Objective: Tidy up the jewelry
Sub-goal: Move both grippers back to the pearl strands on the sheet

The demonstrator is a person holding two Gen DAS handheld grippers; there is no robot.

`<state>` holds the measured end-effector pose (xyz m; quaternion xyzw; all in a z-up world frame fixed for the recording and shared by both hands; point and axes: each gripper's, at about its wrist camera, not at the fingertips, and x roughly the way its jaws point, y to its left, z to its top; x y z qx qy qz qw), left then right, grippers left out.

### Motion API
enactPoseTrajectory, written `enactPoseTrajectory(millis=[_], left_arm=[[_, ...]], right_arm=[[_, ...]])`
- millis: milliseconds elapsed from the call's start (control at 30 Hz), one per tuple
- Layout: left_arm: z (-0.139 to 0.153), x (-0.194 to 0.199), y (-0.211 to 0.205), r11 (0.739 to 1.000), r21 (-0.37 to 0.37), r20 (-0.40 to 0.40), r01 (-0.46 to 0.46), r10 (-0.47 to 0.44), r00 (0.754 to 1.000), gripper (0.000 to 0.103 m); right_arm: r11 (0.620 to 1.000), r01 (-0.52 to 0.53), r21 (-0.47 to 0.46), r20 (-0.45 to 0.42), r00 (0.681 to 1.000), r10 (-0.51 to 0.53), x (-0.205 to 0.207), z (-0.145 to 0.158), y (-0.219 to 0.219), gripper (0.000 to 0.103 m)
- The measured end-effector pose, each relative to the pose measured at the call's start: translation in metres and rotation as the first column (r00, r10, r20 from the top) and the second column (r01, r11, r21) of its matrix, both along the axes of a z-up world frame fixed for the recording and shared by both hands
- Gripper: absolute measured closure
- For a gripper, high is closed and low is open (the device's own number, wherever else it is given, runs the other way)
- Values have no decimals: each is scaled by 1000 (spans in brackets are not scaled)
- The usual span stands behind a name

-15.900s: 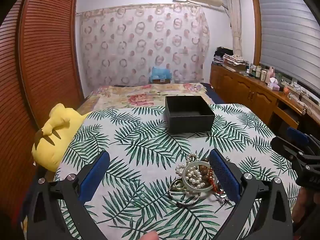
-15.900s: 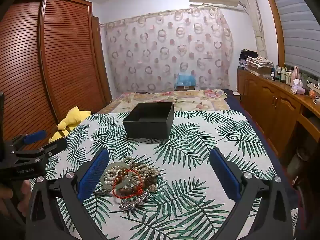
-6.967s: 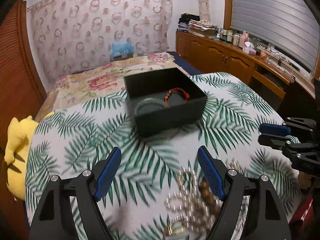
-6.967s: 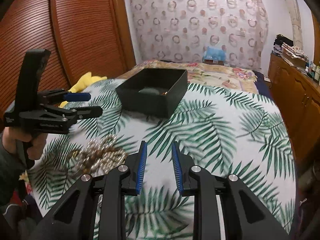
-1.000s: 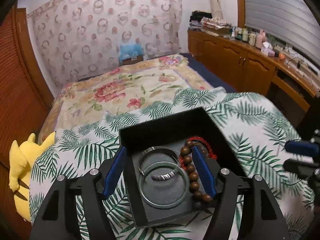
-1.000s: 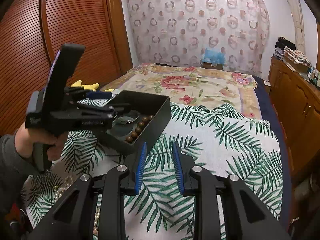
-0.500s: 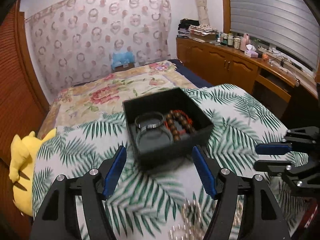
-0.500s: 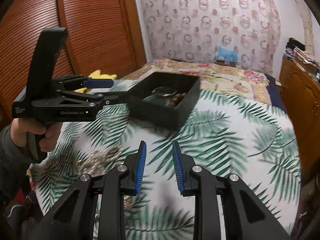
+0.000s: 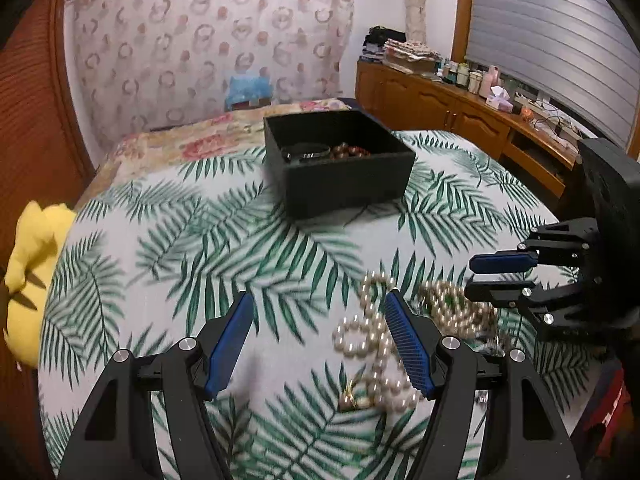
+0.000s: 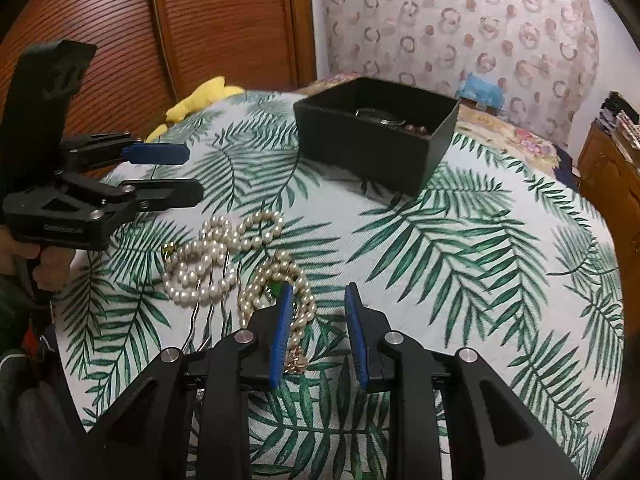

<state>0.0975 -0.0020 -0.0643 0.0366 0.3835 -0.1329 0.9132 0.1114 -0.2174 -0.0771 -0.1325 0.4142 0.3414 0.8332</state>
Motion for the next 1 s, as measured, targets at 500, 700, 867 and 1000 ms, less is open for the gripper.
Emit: enactPoseTrajectory(millis=[500, 700, 867, 1000], left_arm=[[-25, -16, 4, 1000, -11, -64, -9, 8, 998, 38], [-24, -19, -3, 1000, -4, -55, 6, -6, 998, 38], [-23, -21, -8, 1000, -8, -51, 29, -30, 998, 43], [-24, -22, -12, 998, -21, -58, 53, -54, 997, 61]], right_arm=[[997, 44, -65, 39, 998, -41, 4, -6, 6, 85], [998, 39, -58, 50, 998, -36, 2, -7, 5, 85], [998, 40, -56, 50, 998, -37, 2, -7, 4, 85], [997, 40, -63, 57, 998, -36, 1, -6, 5, 85]])
